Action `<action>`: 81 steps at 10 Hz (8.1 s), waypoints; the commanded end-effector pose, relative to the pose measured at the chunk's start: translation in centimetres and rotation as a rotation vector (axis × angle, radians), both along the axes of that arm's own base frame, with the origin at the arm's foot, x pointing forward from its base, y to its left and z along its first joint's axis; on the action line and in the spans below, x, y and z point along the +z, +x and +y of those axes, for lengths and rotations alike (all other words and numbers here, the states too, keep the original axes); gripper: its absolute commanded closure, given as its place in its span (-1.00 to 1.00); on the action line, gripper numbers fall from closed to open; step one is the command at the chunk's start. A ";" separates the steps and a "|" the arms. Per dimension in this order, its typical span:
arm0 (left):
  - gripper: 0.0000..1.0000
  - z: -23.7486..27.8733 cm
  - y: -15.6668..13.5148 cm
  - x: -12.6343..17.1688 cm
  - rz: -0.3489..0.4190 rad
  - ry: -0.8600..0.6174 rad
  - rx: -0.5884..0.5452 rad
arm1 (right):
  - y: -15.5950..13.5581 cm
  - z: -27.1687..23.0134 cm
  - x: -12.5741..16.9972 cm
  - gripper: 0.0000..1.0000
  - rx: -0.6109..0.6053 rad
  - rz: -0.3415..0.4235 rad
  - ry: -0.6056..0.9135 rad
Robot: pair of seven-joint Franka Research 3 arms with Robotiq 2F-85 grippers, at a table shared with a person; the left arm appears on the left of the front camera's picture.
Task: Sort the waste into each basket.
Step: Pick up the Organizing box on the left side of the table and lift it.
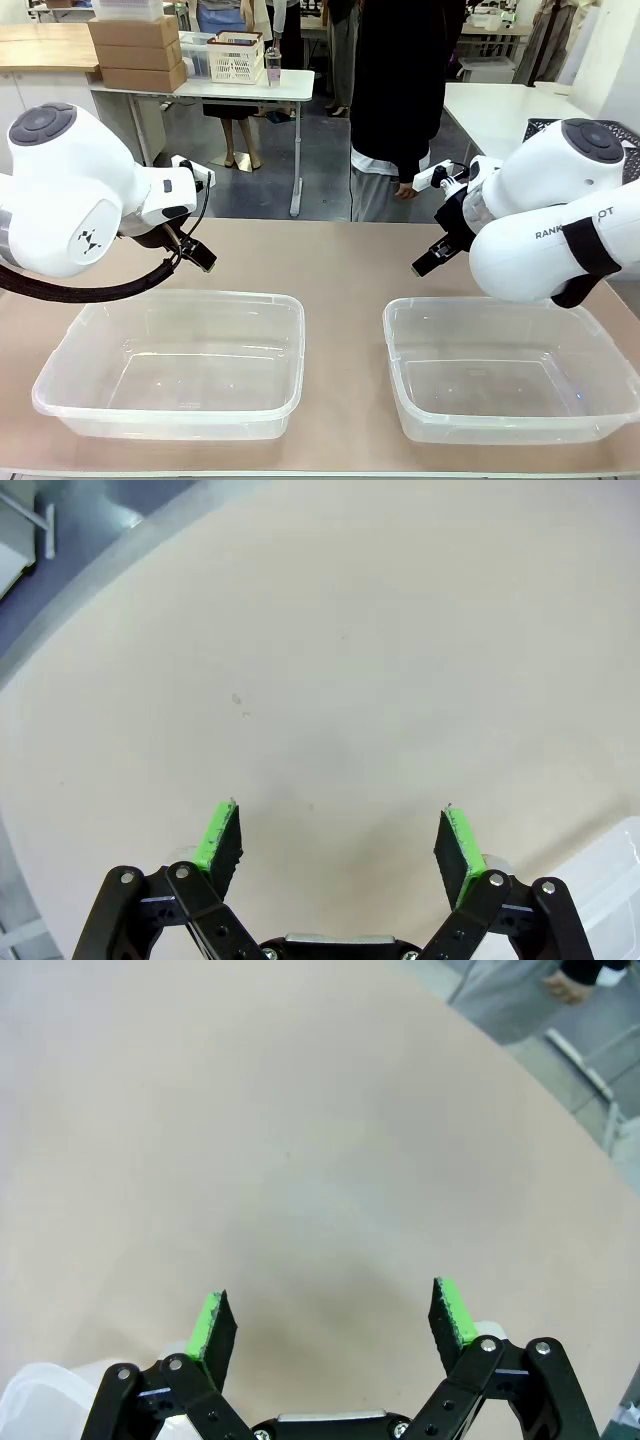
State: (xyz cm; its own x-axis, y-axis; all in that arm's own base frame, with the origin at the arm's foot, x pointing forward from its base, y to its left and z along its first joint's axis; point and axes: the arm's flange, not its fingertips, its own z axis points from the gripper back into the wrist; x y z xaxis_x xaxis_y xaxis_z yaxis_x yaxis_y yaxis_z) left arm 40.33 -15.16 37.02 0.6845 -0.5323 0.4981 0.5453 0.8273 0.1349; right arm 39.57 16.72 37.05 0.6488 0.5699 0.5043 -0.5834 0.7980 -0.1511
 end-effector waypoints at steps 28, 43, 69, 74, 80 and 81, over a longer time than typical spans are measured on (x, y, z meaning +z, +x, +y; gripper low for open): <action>-1.00 16.9 -11.5 17.3 0.605 -0.961 -0.042 | -15.6 -21.9 21.5 -1.00 -0.495 0.409 1.004; -1.00 12.1 -14.2 9.7 0.596 -0.160 0.388 | -9.9 23.0 5.3 -1.00 -0.416 0.718 0.136; 1.00 11.2 -9.1 -2.2 0.787 0.019 0.399 | -13.5 24.4 0.5 1.00 -0.677 0.636 0.067; 1.00 11.4 -9.3 -1.9 0.793 -0.022 0.409 | -13.3 23.3 0.1 1.00 -0.707 0.678 0.080; 1.00 7.3 -7.0 8.6 0.771 -0.270 0.429 | -10.3 17.7 9.1 1.00 -0.497 0.838 -0.119; 1.00 6.0 -6.6 11.6 0.726 -0.288 0.415 | -10.1 17.3 11.3 1.00 -0.512 0.843 -0.160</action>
